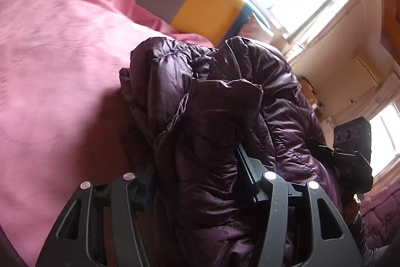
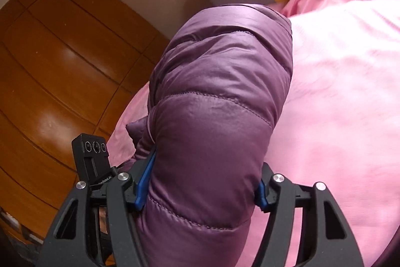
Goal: Fold large clothes
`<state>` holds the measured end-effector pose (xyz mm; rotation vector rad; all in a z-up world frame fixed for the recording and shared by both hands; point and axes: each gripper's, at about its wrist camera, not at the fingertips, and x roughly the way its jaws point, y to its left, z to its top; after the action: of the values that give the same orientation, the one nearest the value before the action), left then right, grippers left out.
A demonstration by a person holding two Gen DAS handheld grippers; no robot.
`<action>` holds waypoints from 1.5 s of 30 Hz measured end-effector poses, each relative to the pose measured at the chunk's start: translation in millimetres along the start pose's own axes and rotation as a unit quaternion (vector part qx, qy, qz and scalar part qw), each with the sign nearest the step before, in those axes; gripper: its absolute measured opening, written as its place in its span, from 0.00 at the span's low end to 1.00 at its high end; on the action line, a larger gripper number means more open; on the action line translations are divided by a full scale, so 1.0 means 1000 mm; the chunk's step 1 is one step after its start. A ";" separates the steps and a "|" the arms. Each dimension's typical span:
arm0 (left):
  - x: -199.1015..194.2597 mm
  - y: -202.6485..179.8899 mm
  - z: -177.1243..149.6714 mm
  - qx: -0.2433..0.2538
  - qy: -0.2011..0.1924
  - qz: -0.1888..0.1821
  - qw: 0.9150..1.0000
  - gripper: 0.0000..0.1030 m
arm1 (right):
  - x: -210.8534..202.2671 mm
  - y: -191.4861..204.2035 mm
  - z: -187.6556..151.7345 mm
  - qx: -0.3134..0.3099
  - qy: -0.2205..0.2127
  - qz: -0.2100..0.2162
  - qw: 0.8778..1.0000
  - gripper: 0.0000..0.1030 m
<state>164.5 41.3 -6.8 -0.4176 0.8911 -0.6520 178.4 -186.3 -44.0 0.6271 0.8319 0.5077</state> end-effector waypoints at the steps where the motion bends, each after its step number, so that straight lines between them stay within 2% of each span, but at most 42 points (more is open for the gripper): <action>1: 0.011 -0.011 0.003 0.007 0.007 -0.010 1.000 0.52 | -0.015 -0.005 0.001 -0.003 -0.015 -0.011 1.000 0.61; 5: 0.071 -0.072 0.020 0.053 0.043 -0.033 0.997 0.52 | -0.074 -0.040 0.008 -0.001 -0.067 -0.067 0.995 0.61; 8: 0.121 -0.116 0.029 0.112 0.073 0.004 0.991 0.52 | -0.096 -0.081 0.012 0.019 -0.070 -0.127 0.989 0.61; 9: 0.142 -0.128 0.028 0.133 0.089 0.033 0.987 0.52 | -0.095 -0.091 0.013 0.027 -0.062 -0.145 0.987 0.62; 12: 0.173 -0.149 0.023 0.173 0.102 0.082 0.976 0.54 | -0.097 -0.130 0.003 0.076 -0.032 -0.167 0.983 0.67; 15: 0.170 -0.155 0.018 0.185 0.088 0.092 0.974 0.55 | -0.100 -0.132 0.000 0.094 -0.032 -0.184 0.978 0.78; 16: 0.166 -0.156 0.017 0.192 0.080 0.096 0.973 0.55 | -0.104 -0.126 -0.001 0.090 -0.037 -0.206 0.974 0.82; 17: 0.163 -0.158 0.015 0.198 0.072 0.103 0.972 0.55 | -0.107 -0.117 0.001 0.078 -0.047 -0.233 0.968 0.84; 19: 0.151 -0.156 0.013 0.201 0.052 0.110 0.972 0.55 | -0.112 -0.089 0.002 0.046 -0.078 -0.308 0.947 0.84; 20: 0.144 -0.159 0.008 0.197 0.042 0.111 0.973 0.55 | -0.112 -0.075 0.005 0.031 -0.094 -0.326 0.940 0.85; 22: 0.131 -0.160 0.004 0.177 0.025 0.110 0.978 0.58 | -0.108 -0.052 0.012 0.017 -0.114 -0.331 0.937 0.85; 25: 0.132 -0.149 0.004 0.168 0.026 0.118 0.978 0.65 | -0.077 -0.028 0.028 -0.013 -0.118 -0.354 0.928 0.84; 28: 0.141 -0.137 0.007 0.140 0.047 0.116 0.982 0.69 | -0.030 -0.036 0.037 -0.024 -0.085 -0.378 0.922 0.80; 32: 0.154 -0.123 -0.001 0.144 0.061 0.132 0.979 0.70 | 0.020 -0.053 0.037 -0.053 -0.060 -0.425 0.902 0.81; 36: 0.161 -0.108 -0.002 0.125 0.062 0.128 0.982 0.76 | 0.027 -0.065 0.031 -0.053 -0.055 -0.429 0.900 0.82; 41: 0.141 -0.118 -0.001 0.123 0.034 0.151 0.980 0.86 | 0.016 -0.058 0.024 -0.056 -0.067 -0.420 0.903 0.82; 45: 0.119 -0.132 -0.002 0.139 0.007 0.158 0.978 0.87 | -0.003 -0.046 0.015 -0.050 -0.086 -0.409 0.907 0.82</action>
<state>172.3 -136.5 0.9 -0.0176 0.8429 -0.4767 196.8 -225.2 -65.9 0.1793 0.8131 -0.2701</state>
